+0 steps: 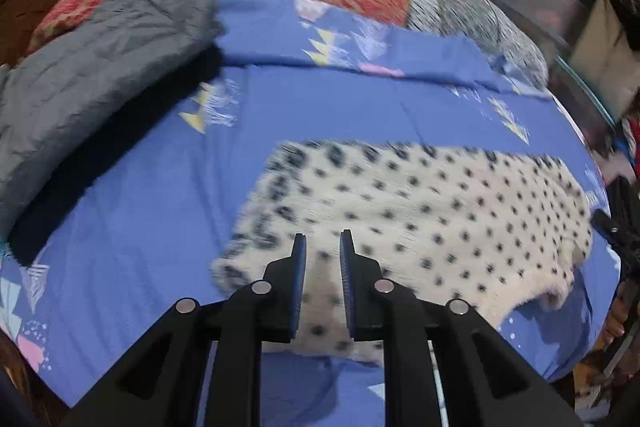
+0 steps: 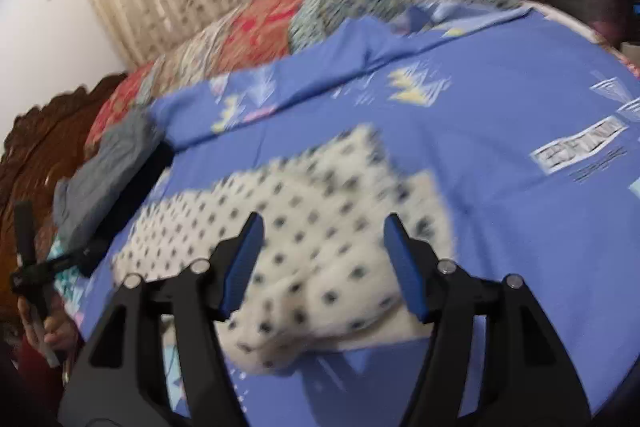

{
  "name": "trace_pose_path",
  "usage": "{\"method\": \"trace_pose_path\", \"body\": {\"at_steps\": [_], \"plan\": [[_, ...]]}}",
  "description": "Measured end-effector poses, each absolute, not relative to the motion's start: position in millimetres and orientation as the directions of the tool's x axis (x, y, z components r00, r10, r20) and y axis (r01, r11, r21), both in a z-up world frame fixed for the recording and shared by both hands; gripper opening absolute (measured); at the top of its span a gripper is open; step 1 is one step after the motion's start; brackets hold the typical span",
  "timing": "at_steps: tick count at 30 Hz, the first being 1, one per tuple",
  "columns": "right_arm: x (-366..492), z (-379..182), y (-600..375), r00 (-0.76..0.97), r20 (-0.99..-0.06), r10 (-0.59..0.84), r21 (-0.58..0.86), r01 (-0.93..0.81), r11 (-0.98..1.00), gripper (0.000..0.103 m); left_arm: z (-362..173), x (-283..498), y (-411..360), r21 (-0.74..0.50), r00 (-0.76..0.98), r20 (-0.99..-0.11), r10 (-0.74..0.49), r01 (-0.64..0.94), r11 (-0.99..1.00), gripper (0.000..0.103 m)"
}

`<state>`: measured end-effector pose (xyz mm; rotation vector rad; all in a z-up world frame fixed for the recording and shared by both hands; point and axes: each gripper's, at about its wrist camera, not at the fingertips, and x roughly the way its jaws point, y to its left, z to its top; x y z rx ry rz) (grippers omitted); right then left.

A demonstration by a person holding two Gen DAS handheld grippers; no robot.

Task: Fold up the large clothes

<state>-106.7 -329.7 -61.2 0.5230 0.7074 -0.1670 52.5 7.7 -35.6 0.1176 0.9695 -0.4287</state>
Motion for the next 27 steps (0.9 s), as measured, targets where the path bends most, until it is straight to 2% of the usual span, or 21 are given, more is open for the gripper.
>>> {"method": "trace_pose_path", "body": {"at_steps": [2,4,5,6,8,10,11,12,14,15,16,18,20,25,27], "plan": [[-102,-76,-327,0.729,-0.682,0.049,0.409,0.325,0.852,0.06,-49,54,-6,-0.08,0.461,-0.839,-0.291,0.424,0.902,0.04],[-87,-105,-330,0.619,-0.784,0.036,0.351,0.396,0.848,0.057,-80,62,-22,0.012,0.427,-0.883,-0.193,0.433,0.901,0.04],[-84,-114,-333,0.592,-0.805,0.046,0.344,0.402,0.848,0.056,-96,67,-27,0.034,0.395,-0.905,-0.158,0.437,0.899,0.04],[-85,-116,-334,0.601,-0.797,0.058,0.357,0.392,0.848,0.055,-104,69,-28,0.031,0.375,-0.914,-0.153,0.442,0.897,0.04],[-92,-103,-336,0.631,-0.772,0.071,0.385,0.376,0.843,0.056,-88,64,-23,0.013,0.39,-0.902,-0.187,0.458,0.889,0.04],[-108,-79,-342,0.705,-0.704,0.082,0.44,0.344,0.829,0.064,-61,58,-10,-0.031,0.411,-0.876,-0.252,0.474,0.88,0.041],[-119,-67,-349,0.742,-0.668,0.056,0.451,0.344,0.823,0.075,-49,57,-1,-0.035,0.434,-0.86,-0.269,0.476,0.879,0.044],[-125,-62,-354,0.76,-0.649,0.031,0.452,0.353,0.819,0.087,-39,57,7,-0.029,0.458,-0.846,-0.273,0.472,0.881,0.056],[-132,-57,-364,0.768,-0.641,-0.016,0.442,0.385,0.81,0.095,-28,65,27,-0.013,0.488,-0.835,-0.253,0.442,0.897,0.081],[-130,-61,-372,0.755,-0.655,-0.022,0.438,0.403,0.804,0.095,-29,75,38,-0.016,0.484,-0.84,-0.243,0.426,0.904,0.088],[-128,-66,-377,0.741,-0.671,-0.021,0.435,0.417,0.798,0.095,-31,81,43,-0.022,0.475,-0.848,-0.237,0.415,0.91,0.091],[-124,-79,-388,0.718,-0.696,-0.005,0.453,0.444,0.773,0.095,-44,103,55,-0.071,0.413,-0.881,-0.23,0.366,0.928,0.093],[-120,-93,-396,0.702,-0.711,0.027,0.484,0.461,0.744,0.095,-61,119,61,-0.173,0.326,-0.899,-0.292,0.349,0.921,0.093],[-93,-130,-398,0.655,-0.737,0.164,0.569,0.471,0.675,0.095,-96,132,53,-0.384,0.167,-0.874,-0.456,0.338,0.859,0.093],[-81,-134,-383,0.626,-0.758,0.183,0.541,0.447,0.713,0.097,-107,135,46,-0.432,0.126,-0.861,-0.493,0.331,0.839,0.094]]}}
